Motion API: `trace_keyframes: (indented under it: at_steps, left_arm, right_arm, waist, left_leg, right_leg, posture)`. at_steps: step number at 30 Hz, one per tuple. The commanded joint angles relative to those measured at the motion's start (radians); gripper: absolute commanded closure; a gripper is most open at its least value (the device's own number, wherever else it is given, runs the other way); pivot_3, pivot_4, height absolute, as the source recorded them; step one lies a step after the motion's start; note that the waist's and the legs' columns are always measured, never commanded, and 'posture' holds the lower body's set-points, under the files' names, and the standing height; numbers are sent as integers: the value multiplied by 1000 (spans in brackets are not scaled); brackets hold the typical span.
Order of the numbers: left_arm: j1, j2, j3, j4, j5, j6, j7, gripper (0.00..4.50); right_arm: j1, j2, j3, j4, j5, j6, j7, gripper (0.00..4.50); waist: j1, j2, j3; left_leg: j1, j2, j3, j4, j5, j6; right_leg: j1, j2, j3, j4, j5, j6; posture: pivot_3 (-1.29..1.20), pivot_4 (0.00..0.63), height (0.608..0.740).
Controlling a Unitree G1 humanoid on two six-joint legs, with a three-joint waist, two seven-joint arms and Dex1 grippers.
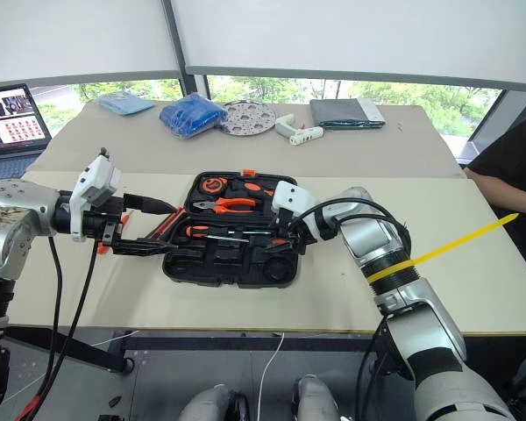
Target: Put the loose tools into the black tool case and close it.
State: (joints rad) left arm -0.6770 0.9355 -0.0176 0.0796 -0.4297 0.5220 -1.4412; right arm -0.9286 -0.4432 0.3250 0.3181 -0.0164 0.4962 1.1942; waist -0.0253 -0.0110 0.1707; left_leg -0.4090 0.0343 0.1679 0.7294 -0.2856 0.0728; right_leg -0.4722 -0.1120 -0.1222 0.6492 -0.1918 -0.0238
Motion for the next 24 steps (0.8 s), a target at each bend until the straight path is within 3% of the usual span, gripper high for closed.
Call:
trace_keyframes:
  at_steps: [1,2,8,16,20,24]
  left_arm:
    - [-32,0,13,-4,0,-21,3,0]
    - [-33,-1,12,-2,1,-21,3,0]
    - [-40,-3,9,5,5,-24,3,0]
    - [-41,-10,5,20,16,-37,7,0]
    - [-19,-8,19,15,15,-35,20,0]
    - [39,6,55,-17,3,-15,52,0]
  right_arm:
    - [-19,17,-25,-16,20,11,-33,2308]
    - [-18,25,-22,-8,19,8,-41,2477]
    - [1,58,14,36,-11,-31,-81,4472]
    - [55,46,143,94,-129,-143,-110,4472]
    - [59,68,95,102,-113,-151,-170,4472]
    - [76,87,-29,-17,16,-105,-168,4472]
  waist:
    - [3,0,0]
    - [3,0,0]
    - [1,0,0]
    - [-8,-1,-1]
    - [-14,-3,-2]
    - [-15,-3,-2]
  left_leg:
    - [0,0,0,0,0,0]
    - [0,0,0,0,0,0]
    - [0,0,0,0,0,0]
    - [3,0,0,0,0,0]
    - [8,0,0,0,0,0]
    - [12,1,0,-1,-2,-4]
  right_leg:
    - [0,0,0,0,0,0]
    - [0,0,0,0,0,0]
    - [0,0,0,0,0,0]
    - [2,0,0,0,-2,3]
    - [7,0,0,0,-3,3]
    - [12,-1,0,0,-3,3]
  posture:
    - [0,150,718]
    - [0,150,718]
    - [0,150,718]
    - [0,150,718]
    - [0,150,718]
    - [0,150,718]
